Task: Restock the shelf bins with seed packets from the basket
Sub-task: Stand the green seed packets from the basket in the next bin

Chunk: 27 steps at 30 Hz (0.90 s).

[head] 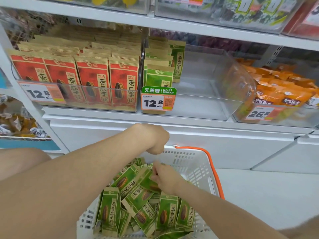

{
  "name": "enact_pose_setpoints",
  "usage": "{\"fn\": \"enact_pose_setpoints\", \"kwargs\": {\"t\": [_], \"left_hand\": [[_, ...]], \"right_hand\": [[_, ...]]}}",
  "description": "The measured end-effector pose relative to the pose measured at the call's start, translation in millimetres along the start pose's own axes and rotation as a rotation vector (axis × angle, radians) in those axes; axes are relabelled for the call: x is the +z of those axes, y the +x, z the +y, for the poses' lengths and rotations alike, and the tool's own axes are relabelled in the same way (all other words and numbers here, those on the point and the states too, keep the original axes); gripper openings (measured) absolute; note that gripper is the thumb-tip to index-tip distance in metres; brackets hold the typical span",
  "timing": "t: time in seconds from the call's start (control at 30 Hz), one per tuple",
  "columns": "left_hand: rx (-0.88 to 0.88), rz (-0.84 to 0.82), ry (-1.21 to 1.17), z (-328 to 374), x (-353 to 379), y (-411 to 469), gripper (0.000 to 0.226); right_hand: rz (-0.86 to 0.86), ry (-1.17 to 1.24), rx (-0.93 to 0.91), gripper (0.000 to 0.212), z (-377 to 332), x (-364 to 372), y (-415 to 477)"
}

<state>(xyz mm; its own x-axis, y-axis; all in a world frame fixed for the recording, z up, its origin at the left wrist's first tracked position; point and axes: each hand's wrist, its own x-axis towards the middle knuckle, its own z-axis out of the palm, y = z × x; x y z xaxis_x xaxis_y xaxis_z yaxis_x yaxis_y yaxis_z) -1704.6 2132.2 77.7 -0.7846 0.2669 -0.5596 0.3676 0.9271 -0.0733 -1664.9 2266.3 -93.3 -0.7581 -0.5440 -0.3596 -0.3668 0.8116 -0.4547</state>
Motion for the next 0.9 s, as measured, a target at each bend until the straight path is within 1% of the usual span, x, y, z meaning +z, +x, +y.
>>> {"fn": "enact_pose_setpoints", "kwargs": {"t": [0.1, 0.17, 0.2, 0.27, 0.3, 0.37, 0.4, 0.47, 0.53, 0.6, 0.67, 0.73, 0.77, 0.83, 0.87, 0.9], "left_hand": [[-0.099, 0.055, 0.011, -4, -13, -12, 0.009], [-0.156, 0.161, 0.005, -9, -23, -21, 0.006], [-0.179, 0.223, -0.007, -13, -26, -24, 0.015], [-0.219, 0.350, -0.066, -19, -32, -30, 0.044], [-0.227, 0.427, -0.105, -21, -34, -31, 0.054], [-0.207, 0.576, -0.224, -23, -38, -32, 0.062], [-0.180, 0.645, -0.305, -23, -42, -32, 0.062], [-0.127, 0.795, -0.454, -22, -51, -32, 0.061], [-0.120, 0.996, -0.516, -23, -58, -33, 0.058], [-0.137, 1.161, -0.547, -25, -63, -33, 0.050], [-0.142, 1.267, -0.592, -25, -66, -33, 0.042], [-0.164, 1.353, -0.568, -27, -67, -33, 0.030], [-0.168, 1.387, -0.519, -28, -68, -32, 0.023], [-0.187, 1.395, -0.331, -33, -69, -30, 0.013], [-0.206, 1.364, -0.218, -35, -69, -27, 0.017], [-0.216, 1.316, -0.122, -37, -69, -24, 0.025]], "right_hand": [[0.222, 0.062, -0.089, 0.010, -10, -38, -8], [0.392, 0.043, -0.147, 0.006, -17, -66, -16], [0.488, 0.043, -0.177, 0.008, -19, -79, -20], [0.658, 0.088, -0.203, 0.026, -27, -106, -27], [0.735, 0.123, -0.195, 0.029, -29, -119, -27], [0.888, 0.200, -0.221, 0.019, -38, -142, -26], [0.961, 0.221, -0.239, 0.013, -43, -153, -26], [1.061, 0.253, -0.265, 0.009, -52, -175, -27], [1.082, 0.288, -0.292, 0.009, -63, -199, -31], [1.054, 0.274, -0.283, 0.013, -69, -223, -31], [1.066, 0.211, -0.181, 0.024, -71, -247, -30], [1.082, 0.211, -0.020, 0.031, -69, -269, -27], [1.060, 0.254, 0.081, 0.033, -67, -279, -23], [0.971, 0.464, 0.276, 0.034, -57, -299, -10], [0.928, 0.619, 0.343, 0.035, -51, -306, -2], [0.895, 0.771, 0.375, 0.043, -45, -312, 6]]}}
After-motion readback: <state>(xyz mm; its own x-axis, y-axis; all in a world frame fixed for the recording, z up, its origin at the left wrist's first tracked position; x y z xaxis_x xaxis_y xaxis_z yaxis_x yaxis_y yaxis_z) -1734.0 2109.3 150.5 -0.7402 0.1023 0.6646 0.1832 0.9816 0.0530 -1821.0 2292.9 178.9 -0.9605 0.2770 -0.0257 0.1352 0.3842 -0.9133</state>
